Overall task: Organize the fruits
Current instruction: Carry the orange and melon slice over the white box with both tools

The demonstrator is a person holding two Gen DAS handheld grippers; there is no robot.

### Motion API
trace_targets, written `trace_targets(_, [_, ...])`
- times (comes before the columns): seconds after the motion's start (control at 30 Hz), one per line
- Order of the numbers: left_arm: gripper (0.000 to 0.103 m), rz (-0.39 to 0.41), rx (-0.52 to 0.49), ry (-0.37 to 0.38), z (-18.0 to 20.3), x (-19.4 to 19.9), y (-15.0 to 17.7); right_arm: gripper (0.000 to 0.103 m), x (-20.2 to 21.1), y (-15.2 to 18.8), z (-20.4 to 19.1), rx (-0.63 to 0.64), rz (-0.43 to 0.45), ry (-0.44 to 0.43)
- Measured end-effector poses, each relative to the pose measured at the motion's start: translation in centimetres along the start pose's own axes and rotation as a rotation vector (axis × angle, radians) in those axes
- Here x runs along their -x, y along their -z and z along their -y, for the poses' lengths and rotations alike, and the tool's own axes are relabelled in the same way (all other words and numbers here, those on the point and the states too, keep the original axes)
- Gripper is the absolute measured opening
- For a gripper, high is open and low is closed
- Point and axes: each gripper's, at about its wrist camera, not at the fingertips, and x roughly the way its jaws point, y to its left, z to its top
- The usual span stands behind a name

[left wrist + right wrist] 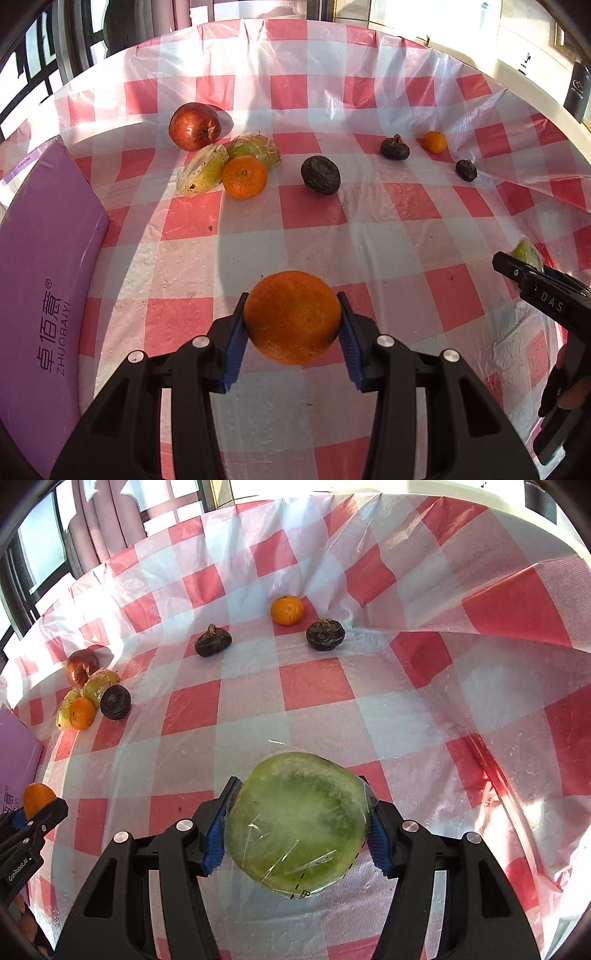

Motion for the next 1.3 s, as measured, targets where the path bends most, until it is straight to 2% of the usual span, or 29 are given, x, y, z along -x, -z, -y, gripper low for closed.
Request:
trace_targets(0.23, [0.045,0.000,-0.011,0.071,-1.6,4.9,1.7,0.061,3.7,2.6,-3.9,0.037,-0.055,-0.031])
trace_targets(0.4, [0.045,0.064,-0.078,0.119,-3.3,9.1,0.9,0.061,6.0,3.5,-6.8,0.040,-0.084,-0.062])
trace_targets(0.57, [0.045,0.144,-0.089,0.134,-6.5,13.1,0.0,0.061,8.1,4.1,-10.7,0.060,-0.084,-0.083])
trace_targets(0.77, [0.045,0.232,-0.089,0.116,-11.3,16.4,-0.5,0.061,9.8,3.9,-15.4,0.112,-0.056,-0.105])
trace_targets(1.03, [0.045,0.298,-0.025,0.063,-18.9,18.7,0.0,0.061,11.4,3.9,-21.9,0.200,-0.011,-0.160])
trace_targets(1.17, [0.045,0.309,-0.005,0.019,-22.5,19.4,0.5,0.061,12.2,3.8,-26.0,0.256,0.010,-0.219])
trace_targets(1.3, [0.045,0.262,0.030,-0.033,-26.5,18.8,1.4,0.061,12.9,3.1,-31.5,0.347,0.039,-0.291])
